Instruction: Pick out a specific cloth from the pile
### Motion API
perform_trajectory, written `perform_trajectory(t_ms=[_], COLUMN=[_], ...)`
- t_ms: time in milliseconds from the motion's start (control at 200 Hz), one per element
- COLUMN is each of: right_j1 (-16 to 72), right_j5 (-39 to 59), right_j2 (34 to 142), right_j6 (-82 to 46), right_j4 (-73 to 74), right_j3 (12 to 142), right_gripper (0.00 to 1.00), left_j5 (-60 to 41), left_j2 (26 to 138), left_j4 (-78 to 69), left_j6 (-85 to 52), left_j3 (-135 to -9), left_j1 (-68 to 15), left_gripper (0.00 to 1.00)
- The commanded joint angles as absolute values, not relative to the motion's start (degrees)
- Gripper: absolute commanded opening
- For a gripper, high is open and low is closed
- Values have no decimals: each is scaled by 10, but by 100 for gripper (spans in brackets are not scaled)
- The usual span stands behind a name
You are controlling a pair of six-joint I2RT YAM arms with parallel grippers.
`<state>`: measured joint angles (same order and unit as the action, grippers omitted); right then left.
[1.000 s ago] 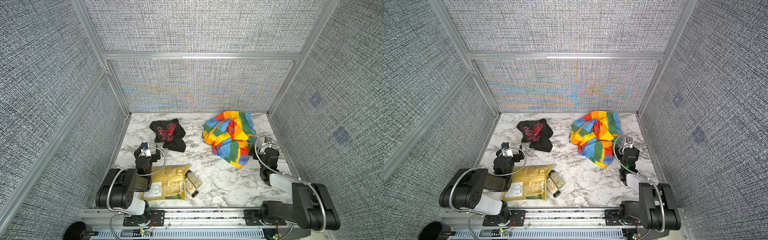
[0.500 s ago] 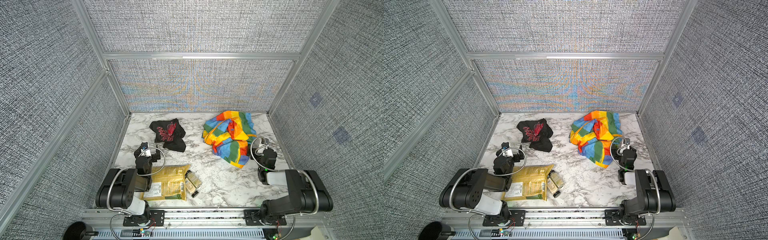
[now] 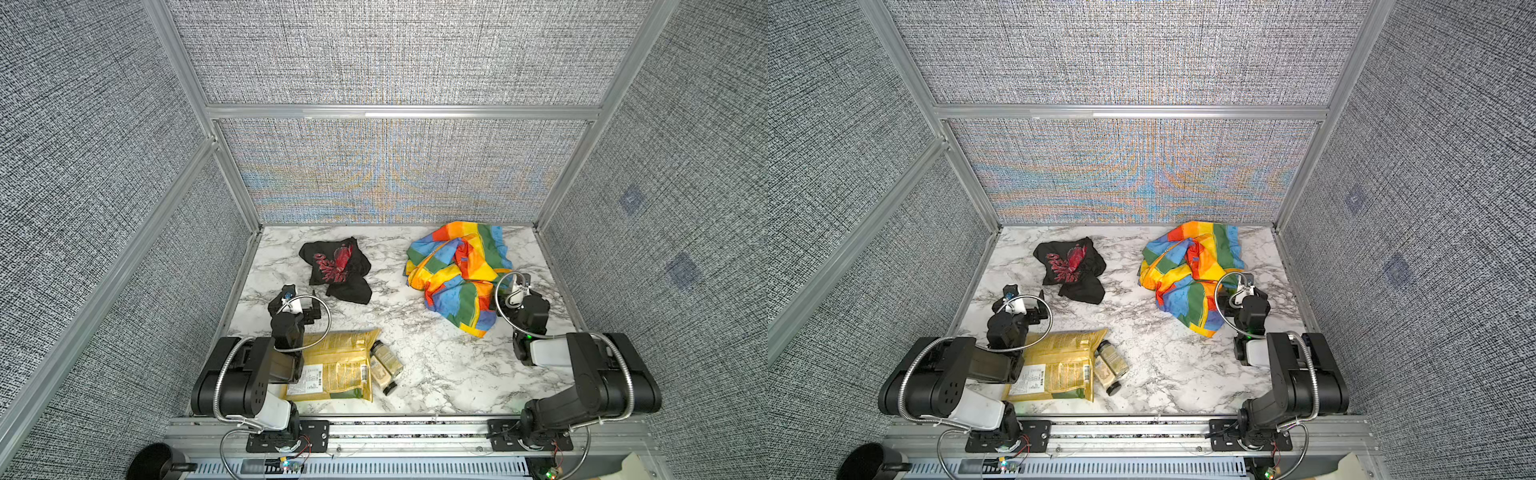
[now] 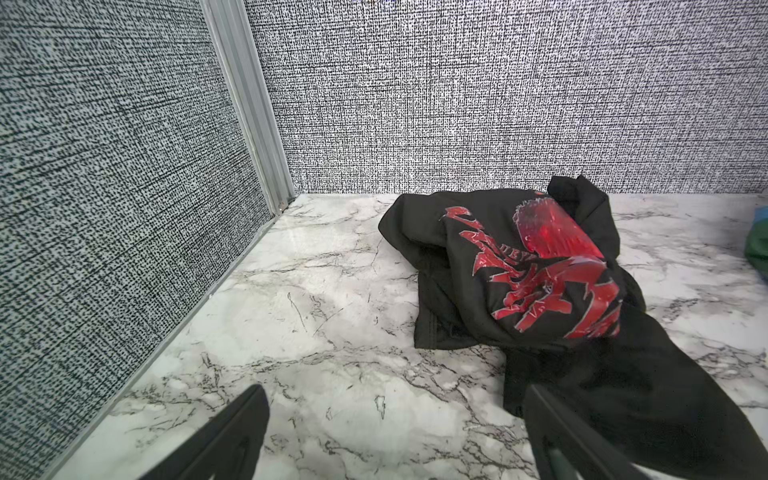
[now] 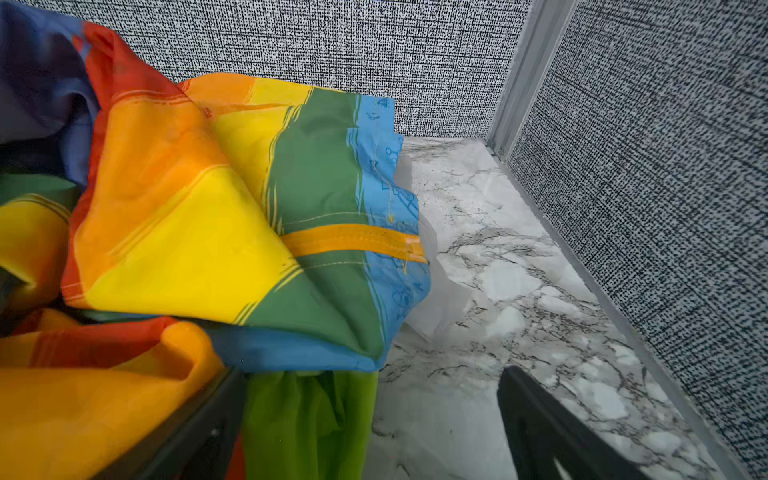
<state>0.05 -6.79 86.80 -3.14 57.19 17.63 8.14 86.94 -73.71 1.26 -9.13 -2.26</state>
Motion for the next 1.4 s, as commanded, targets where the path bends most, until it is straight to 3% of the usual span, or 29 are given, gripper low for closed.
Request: perform_trajectory(t_ms=[0, 250, 460, 645, 1391], right_j1=[3, 3, 3, 4, 2], right_j5=[-76, -72, -46, -11, -24], right_j2=[867, 866, 854, 868, 869], right_j6=[-28, -26, -14, 0, -7], right_j4=[574, 581, 674, 565, 565], right_j3=[179, 175, 116, 185, 186], right_gripper=[99, 99, 99, 99, 99], left_j5=[78, 78, 78, 78, 78], left_j2=[869, 869, 868, 869, 871], left_j4=[-765, -764, -764, -764, -762], left_j6=[9, 9, 9, 9, 10], left_j3=[-93, -92, -92, -92, -95], left_j1=[-23, -22, -23, -22, -22], left_gripper=[99, 99, 99, 99, 99])
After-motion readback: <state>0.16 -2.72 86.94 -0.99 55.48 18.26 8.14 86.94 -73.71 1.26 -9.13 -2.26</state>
